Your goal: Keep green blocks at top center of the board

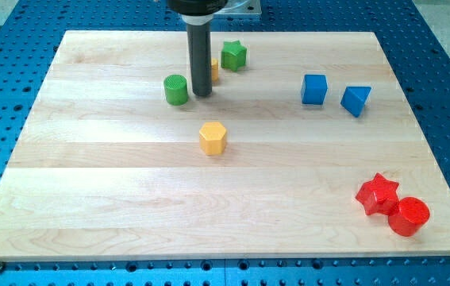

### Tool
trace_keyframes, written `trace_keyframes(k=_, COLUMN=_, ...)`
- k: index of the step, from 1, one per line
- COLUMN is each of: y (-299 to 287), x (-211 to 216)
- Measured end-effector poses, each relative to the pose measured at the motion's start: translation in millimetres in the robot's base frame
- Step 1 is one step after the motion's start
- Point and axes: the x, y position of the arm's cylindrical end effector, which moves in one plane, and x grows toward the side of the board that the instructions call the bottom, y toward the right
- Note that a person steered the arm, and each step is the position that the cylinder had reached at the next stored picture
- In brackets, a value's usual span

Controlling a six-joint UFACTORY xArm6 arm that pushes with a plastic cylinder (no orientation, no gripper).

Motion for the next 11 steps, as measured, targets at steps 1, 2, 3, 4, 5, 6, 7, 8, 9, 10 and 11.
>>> trace_keyframes(k=1, y=-62, x=-45)
trace_keyframes(k=2, y=-33, x=-73)
trace_keyframes(k=3, y=49, x=-32)
trace_keyframes(k=4, y=47, x=33)
trace_keyframes(k=5, y=-51, x=46)
trace_keyframes(k=6, y=-128, x=43)
trace_keyframes(k=7, y=-47, x=-2)
trace_keyframes(k=8, y=10, x=-13)
trace_keyframes(k=9, y=22, x=24)
trace_keyframes(k=10, y=69, x=-6)
trace_keyframes(k=11, y=59, x=-54)
